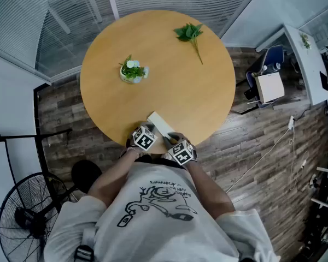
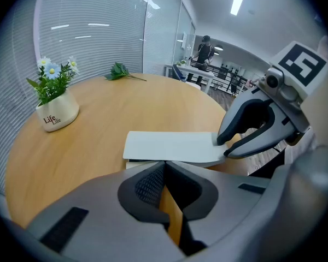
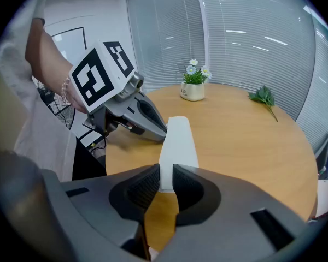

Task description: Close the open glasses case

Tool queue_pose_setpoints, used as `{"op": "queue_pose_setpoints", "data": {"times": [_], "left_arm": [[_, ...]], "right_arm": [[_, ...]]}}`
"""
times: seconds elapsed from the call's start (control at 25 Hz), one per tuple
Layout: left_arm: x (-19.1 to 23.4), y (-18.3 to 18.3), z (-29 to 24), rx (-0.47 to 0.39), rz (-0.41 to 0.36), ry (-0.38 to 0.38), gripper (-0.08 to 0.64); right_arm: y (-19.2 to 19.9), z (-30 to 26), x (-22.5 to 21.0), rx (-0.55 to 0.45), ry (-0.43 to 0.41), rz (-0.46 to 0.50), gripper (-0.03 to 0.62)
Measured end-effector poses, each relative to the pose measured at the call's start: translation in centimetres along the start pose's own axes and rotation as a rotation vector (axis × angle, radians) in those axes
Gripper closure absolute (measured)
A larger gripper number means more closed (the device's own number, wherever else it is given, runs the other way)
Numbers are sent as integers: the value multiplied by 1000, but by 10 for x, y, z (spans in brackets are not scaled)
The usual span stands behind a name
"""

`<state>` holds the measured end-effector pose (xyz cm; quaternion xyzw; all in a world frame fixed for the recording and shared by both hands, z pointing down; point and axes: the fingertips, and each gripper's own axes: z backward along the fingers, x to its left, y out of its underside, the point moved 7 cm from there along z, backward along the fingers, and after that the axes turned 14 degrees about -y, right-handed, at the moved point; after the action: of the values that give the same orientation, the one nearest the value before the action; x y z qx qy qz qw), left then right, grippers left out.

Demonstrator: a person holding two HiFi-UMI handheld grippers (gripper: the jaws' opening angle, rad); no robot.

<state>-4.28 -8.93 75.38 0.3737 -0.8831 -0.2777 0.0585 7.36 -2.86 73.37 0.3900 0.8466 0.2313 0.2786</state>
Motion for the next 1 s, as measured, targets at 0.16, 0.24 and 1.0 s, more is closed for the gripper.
{"op": "queue_pose_setpoints", "data": {"times": [0.16,0.24,1.0], "left_arm": [[0,1,0,6,-2,0,540],[1,2,-1,10,-3,-4,540],[-1,2,5,53,2,-11,540]], "right_arm": [[0,0,1,0,0,-1,512],[0,-2,1,3,-2,0,512],[2,-3,3,25,-19,-13,514]]}}
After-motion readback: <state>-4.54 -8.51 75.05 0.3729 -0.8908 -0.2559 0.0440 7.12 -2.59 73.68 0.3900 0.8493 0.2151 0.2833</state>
